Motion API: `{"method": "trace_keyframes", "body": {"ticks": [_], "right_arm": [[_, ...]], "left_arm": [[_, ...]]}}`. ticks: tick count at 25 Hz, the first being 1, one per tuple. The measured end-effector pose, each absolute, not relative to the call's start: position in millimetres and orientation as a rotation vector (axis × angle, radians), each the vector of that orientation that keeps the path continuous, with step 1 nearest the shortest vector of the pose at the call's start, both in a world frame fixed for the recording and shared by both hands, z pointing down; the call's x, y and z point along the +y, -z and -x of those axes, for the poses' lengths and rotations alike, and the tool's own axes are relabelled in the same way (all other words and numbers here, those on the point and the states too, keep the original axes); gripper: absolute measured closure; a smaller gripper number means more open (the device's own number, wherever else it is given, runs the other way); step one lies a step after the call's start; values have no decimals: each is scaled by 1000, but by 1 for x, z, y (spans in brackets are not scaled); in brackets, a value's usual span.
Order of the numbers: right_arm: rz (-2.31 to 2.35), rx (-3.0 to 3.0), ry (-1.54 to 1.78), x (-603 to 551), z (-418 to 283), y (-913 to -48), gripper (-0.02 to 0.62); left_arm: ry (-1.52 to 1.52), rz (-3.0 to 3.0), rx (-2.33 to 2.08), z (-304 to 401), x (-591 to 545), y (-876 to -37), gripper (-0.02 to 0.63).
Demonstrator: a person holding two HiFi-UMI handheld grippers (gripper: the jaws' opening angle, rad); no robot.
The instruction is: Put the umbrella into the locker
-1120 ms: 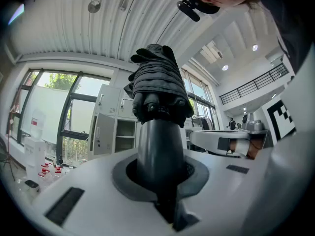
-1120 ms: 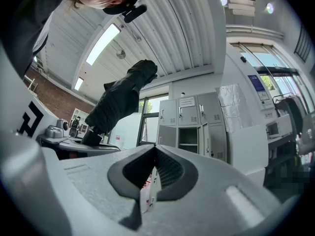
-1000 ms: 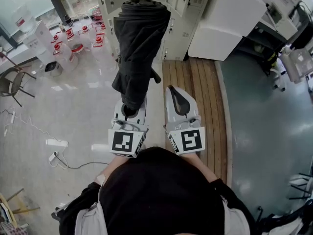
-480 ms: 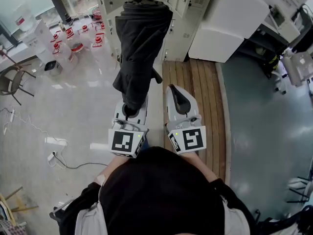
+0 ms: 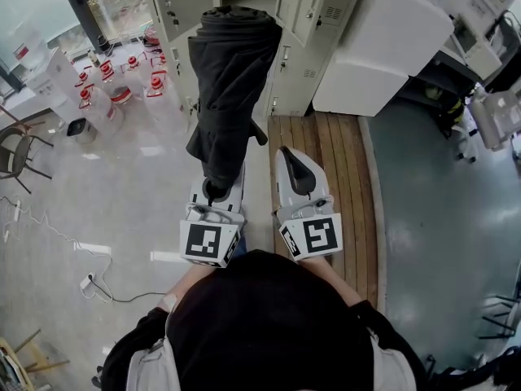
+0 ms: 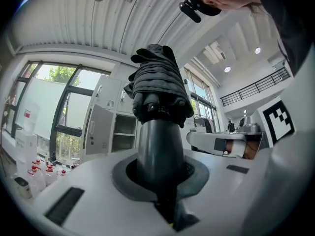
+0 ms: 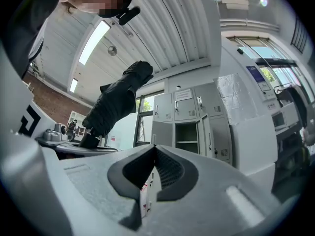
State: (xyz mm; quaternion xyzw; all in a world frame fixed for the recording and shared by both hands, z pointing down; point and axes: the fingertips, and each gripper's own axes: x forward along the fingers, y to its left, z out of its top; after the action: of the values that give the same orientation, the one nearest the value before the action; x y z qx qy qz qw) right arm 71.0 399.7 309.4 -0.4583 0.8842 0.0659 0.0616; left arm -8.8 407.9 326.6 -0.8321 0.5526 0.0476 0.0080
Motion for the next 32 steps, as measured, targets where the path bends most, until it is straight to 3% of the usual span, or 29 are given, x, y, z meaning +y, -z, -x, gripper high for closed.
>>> {"method": "trace_keyframes", "body": {"ticks": [17, 32], "right_arm": [[1493, 2597, -216, 203, -23, -300, 594], [1512, 2607, -177, 132, -16, -312, 594]], "left_arm": [[-155, 2691, 1610, 64, 200, -320, 563], [-116, 2744, 1597, 67, 129, -338, 563]]}}
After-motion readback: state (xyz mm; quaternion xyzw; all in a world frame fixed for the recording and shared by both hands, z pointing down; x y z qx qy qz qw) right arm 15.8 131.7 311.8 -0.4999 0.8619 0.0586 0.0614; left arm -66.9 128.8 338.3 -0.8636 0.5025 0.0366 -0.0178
